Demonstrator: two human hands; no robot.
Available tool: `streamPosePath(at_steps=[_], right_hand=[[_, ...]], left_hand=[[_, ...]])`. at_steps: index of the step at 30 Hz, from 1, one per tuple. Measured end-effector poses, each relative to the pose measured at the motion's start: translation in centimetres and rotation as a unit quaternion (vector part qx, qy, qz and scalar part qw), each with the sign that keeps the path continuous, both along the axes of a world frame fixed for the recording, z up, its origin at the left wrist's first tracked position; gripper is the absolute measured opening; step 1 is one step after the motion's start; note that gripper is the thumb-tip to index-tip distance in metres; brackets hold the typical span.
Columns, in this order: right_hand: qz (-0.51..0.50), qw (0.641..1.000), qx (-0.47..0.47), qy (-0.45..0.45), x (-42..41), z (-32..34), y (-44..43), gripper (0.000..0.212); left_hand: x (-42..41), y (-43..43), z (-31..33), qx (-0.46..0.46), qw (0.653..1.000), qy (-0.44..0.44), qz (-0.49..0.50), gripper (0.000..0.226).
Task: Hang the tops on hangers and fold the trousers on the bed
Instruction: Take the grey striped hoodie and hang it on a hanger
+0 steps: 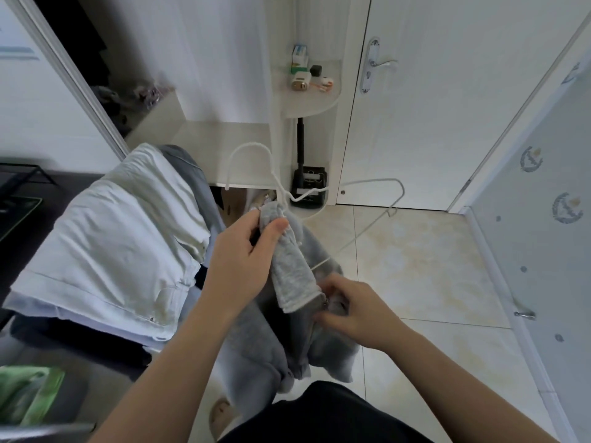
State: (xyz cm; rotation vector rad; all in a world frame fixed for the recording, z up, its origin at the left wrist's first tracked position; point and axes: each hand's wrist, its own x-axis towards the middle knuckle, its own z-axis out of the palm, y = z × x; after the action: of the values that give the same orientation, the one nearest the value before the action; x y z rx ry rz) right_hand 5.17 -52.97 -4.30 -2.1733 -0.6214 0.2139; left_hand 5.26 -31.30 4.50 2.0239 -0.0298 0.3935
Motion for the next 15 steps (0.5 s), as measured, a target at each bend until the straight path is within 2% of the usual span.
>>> streamPosePath(at_steps=[2,4,6,7,11,15], right_hand=[[0.008,0.999,-0.031,0.036,0.3,-0.9,-0.6,0.027],[0.050,0.986,-0.141,0.071,0.5,-2.0,-0.9,0.027],[0.069,0.958,-0.277,0.030,1.0,-3.0,-1.6,0.034],[0.058,0.947,-0.314,-0.001,1.4,-3.3,-2.4,0.031],[-0.005,0.939,-0.332,-0.092,3.4,-3.0,-7.1,0.023],[-0.027,0.946,-0.267,-0.183,4.8,-1.9,-9.3,0.013]], left_hand=[[0.0,0.5,-0.2,0.012,1.000,-0.001,0.004,0.036],[-0.2,0.3,-0.3,0.013,1.000,0.004,-0.020,0.029],[-0.4,0.1,-0.4,0.029,0.999,0.005,-0.041,0.031],[-0.5,0.4,-0.6,0.040,0.998,0.004,-0.047,0.031],[-0.7,3.0,-1.2,0.112,0.991,0.001,-0.078,0.042],[-0.8,4.7,-0.7,0.133,0.988,0.008,-0.075,0.020]])
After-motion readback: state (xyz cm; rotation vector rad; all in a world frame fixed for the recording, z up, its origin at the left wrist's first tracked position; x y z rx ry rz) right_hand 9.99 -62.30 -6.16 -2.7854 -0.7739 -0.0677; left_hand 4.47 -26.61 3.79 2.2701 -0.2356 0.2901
